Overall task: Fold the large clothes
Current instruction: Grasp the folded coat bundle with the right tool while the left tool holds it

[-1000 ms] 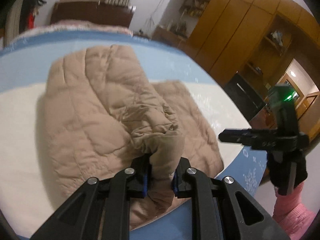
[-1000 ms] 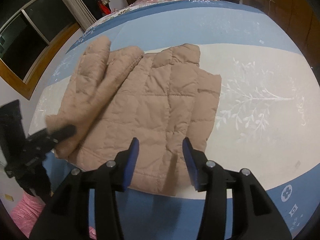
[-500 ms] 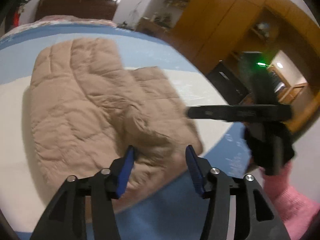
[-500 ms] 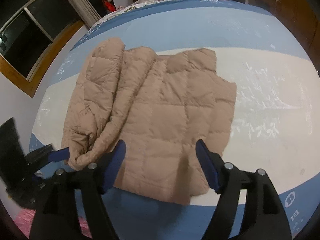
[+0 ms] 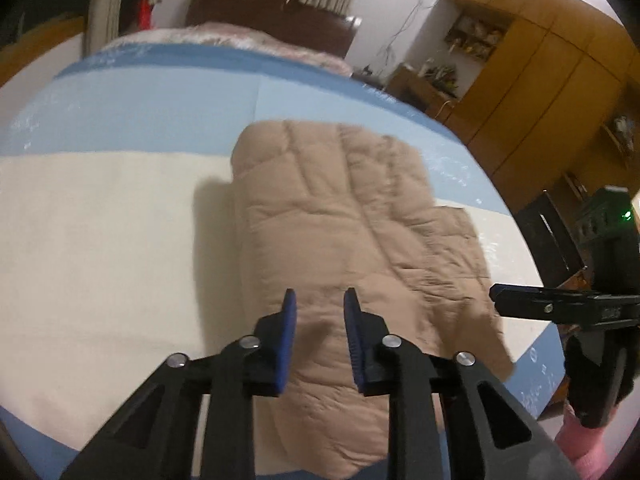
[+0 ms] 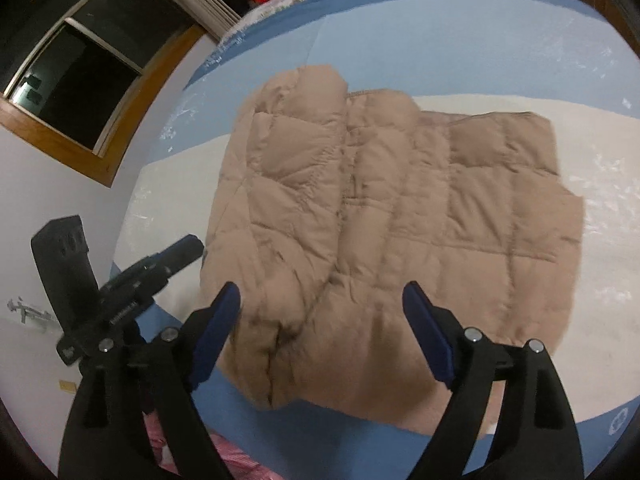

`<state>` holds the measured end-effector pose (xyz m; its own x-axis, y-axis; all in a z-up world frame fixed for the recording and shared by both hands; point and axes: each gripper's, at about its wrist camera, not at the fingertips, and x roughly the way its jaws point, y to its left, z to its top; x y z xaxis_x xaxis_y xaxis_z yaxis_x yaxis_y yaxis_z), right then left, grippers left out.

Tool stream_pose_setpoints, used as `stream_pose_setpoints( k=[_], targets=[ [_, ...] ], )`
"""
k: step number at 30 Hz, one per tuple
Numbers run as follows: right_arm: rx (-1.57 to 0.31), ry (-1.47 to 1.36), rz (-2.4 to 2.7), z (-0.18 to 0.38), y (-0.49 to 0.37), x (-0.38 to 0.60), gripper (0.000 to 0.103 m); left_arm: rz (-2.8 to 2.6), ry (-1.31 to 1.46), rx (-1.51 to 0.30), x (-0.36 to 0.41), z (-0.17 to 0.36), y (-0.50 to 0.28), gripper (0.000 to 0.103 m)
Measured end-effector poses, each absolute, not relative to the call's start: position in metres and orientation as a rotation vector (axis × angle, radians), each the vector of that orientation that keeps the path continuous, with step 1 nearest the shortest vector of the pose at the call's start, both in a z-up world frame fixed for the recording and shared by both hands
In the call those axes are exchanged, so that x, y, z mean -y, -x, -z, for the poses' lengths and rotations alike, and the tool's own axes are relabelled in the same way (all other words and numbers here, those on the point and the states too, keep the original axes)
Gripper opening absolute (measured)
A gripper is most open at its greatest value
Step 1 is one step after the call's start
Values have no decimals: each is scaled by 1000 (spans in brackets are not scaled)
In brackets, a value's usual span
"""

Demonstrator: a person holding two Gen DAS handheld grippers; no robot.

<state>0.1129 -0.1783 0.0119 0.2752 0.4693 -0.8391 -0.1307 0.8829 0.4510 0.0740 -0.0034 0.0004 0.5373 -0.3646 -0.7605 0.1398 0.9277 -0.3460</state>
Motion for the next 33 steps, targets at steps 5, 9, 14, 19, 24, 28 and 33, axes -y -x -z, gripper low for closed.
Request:
stream_pose_setpoints(
  k=[5,9,14,19,24,28,33],
  targets=[
    [-1310,-311,-452,4,-129,154,83,281,241,-968,-5,8,-79,22],
    [-1331,-270,-433,14,-134,141,68,284,241,-967,-6,9,-79,22],
    [-1258,-256,-486,1,-125,142,28,275,255,-977,-11,11,-78,23],
    [-1142,-212,-516,-34,-103,151,20,286,281,-980,-13,9,-76,23],
    [-1021,-204,-465,-76,-76,181,20,316,266,-956,-3,0,-71,24],
    [-1008,-228,-389,-81,-60,216,20,365,241,-959,17,-2,-69,25],
    [-1045,-274,-312,-56,-45,249,21,408,213,-981,41,5,-69,25]
  ],
)
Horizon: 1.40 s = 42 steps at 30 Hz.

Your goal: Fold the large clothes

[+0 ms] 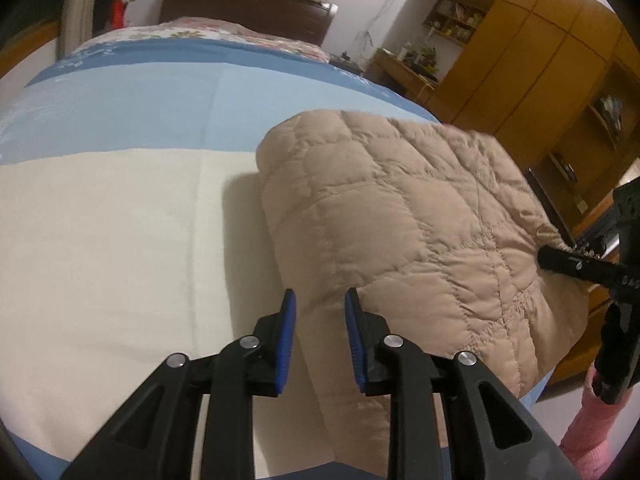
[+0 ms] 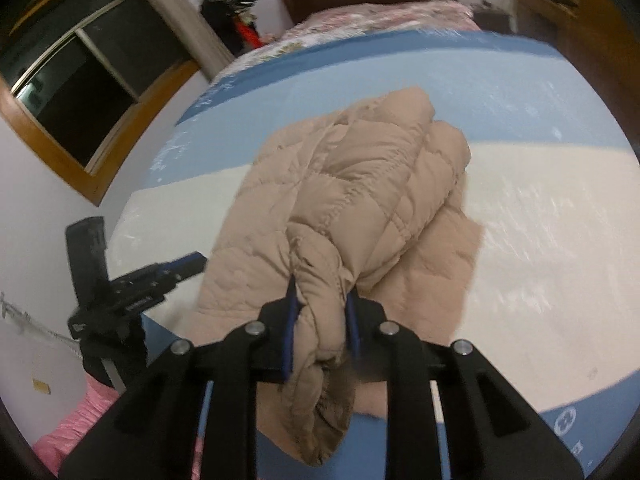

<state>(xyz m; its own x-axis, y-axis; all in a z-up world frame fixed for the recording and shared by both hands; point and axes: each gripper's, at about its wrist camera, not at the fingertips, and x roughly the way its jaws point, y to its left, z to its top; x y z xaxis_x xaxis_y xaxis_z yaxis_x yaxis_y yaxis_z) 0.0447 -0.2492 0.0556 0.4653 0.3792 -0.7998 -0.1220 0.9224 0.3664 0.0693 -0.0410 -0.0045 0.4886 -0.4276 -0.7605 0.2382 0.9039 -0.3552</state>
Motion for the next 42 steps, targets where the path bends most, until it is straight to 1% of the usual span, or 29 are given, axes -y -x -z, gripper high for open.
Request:
stream_pose_setpoints(
  k=[4,8,10,12,15,19,23,26,28,30,33,35,37,39,42],
  targets=[
    [-1093,-332,-291,-23,-38,273,22,420,175,-987,58,8,-67,25],
    [-1126,-339,-274,11,-35,276,25,417,144,-979,68,10,-60,26],
    [-1136,-343,-272,26,-34,271,26,413,131,-982,71,14,-59,30],
    [-1133,-352,-272,39,-33,271,27,412,122,-983,72,17,-59,32],
    [-1116,-360,-272,48,-30,270,28,411,110,-978,74,18,-60,33],
    [-1115,-351,-256,52,-29,269,31,404,89,-971,77,22,-56,33],
    [-1106,-288,-219,29,-22,265,42,397,93,-982,71,17,-59,33],
    [-1006,-171,-188,-12,-4,255,42,421,148,-979,63,2,-52,32],
    [-972,-138,-228,-29,7,245,43,452,164,-954,63,-11,-43,32],
    [-978,-128,-276,-33,16,232,42,471,150,-921,71,-22,-30,32],
    [-1023,-82,-277,-22,20,213,39,498,135,-925,87,-22,-17,32],
    [-1073,-80,-276,-5,21,209,33,521,126,-941,97,-18,-11,32],
    [-1106,-100,-266,9,18,210,31,520,99,-969,106,-6,-9,28],
    [-1134,-124,-267,26,17,212,31,509,78,-979,110,5,-9,25],
    [-1154,-152,-278,49,14,214,31,506,57,-990,111,20,-9,24]
  ],
)
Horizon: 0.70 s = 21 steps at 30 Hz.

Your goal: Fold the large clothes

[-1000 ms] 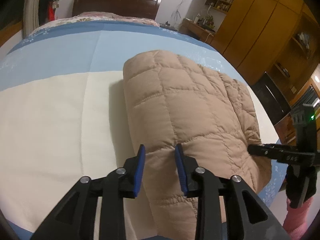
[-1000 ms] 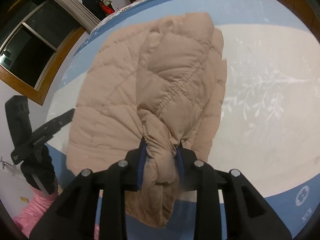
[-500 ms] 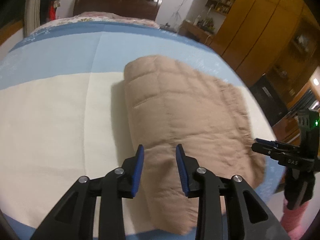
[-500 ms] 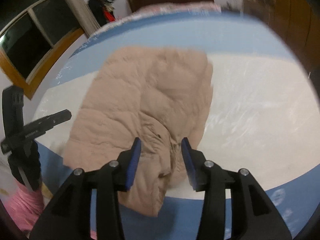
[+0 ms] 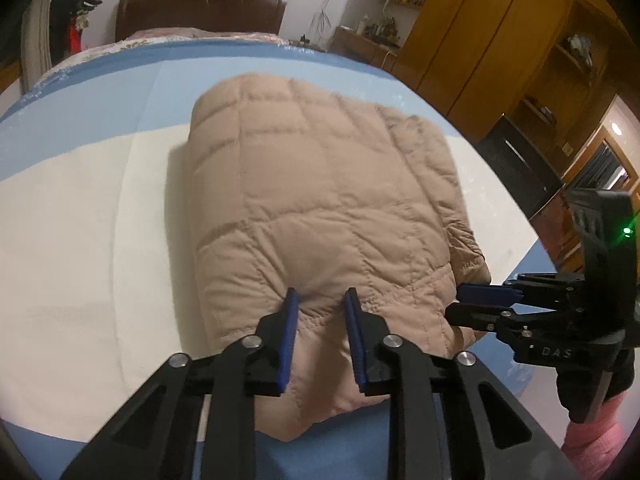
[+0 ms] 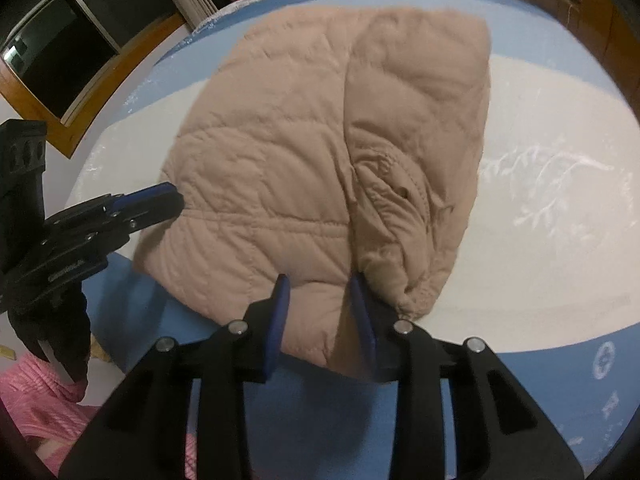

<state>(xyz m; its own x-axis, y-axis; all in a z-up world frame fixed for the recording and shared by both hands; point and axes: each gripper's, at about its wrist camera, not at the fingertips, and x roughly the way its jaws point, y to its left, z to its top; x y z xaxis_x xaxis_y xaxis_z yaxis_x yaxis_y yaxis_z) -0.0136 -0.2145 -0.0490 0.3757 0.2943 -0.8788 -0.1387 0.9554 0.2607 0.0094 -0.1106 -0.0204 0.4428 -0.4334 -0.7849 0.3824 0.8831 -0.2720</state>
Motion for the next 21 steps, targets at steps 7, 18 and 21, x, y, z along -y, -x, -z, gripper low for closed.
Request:
stream_pose_setpoints(
  k=[7,18,21],
  targets=[
    [-1155,-226,-309,63,11,226,29,484,2,-982,118,41,-9,24],
    [-958,-199,-283,-30,-18,253,32,456,93,-965,103,-17,-65,20],
    [-956,-206,-252,-30,-53,263,33,429,81,-970,111,-19,-100,20]
  ],
)
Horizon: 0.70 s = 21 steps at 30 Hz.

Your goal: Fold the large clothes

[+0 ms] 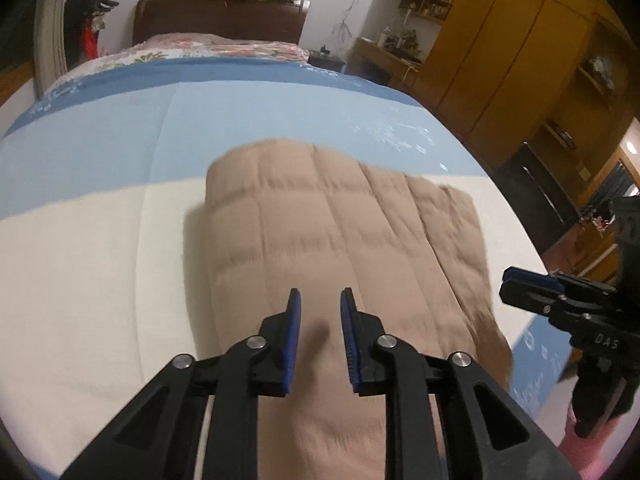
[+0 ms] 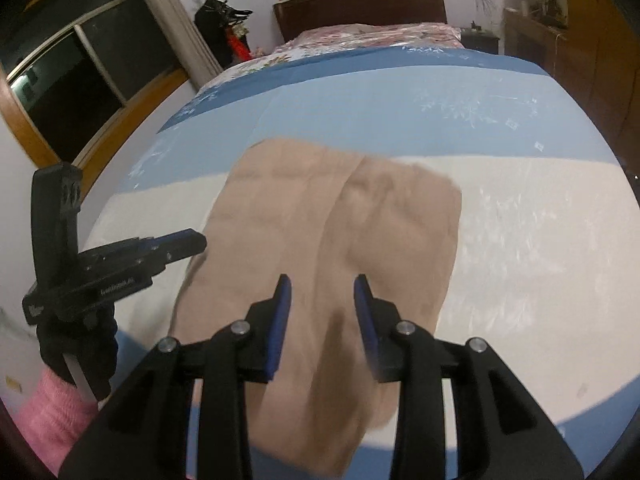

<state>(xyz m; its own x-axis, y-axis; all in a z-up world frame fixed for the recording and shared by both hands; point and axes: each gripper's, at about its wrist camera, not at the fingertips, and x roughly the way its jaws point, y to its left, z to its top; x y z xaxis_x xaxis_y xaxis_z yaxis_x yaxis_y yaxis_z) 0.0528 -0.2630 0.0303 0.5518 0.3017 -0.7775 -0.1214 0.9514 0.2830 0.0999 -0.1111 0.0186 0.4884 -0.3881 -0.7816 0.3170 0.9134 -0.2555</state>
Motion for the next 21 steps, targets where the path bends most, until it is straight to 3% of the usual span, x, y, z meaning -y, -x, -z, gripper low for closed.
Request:
stream_pose_setpoints(
  k=[11,21],
  targets=[
    [-1080,-324,-205,53,-126,289,29,422,27,-1085,132,33,-169,21],
    [-1056,-357,-205,54,-121,287,29,416,49,-1087,124,38,-168,20]
  ],
)
